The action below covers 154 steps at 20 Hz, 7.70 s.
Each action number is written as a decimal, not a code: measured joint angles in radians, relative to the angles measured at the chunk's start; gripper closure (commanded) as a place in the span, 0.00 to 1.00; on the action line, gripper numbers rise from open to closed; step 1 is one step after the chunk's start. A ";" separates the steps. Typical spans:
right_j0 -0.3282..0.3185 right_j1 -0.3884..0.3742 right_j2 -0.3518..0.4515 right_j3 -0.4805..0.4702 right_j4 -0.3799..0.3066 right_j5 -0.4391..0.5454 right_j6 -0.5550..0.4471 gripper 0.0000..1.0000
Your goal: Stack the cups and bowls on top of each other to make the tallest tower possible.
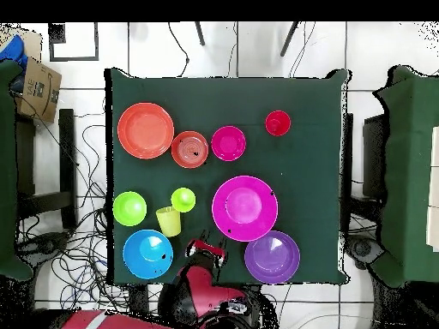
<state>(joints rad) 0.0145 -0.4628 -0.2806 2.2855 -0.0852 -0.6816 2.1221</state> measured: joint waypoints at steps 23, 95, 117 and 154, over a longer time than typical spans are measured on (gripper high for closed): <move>0.023 0.137 -0.026 -0.047 0.033 -0.069 0.000 0.00; 0.304 0.218 -0.308 -0.331 -0.170 0.101 0.000 0.00; 0.163 -0.008 -0.195 -0.313 -0.451 0.120 0.000 0.00; 0.331 0.300 -0.296 -0.315 -0.162 0.035 0.000 0.00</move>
<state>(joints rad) 0.3460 -0.1625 -0.5767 1.9701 -0.2476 -0.6468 2.1221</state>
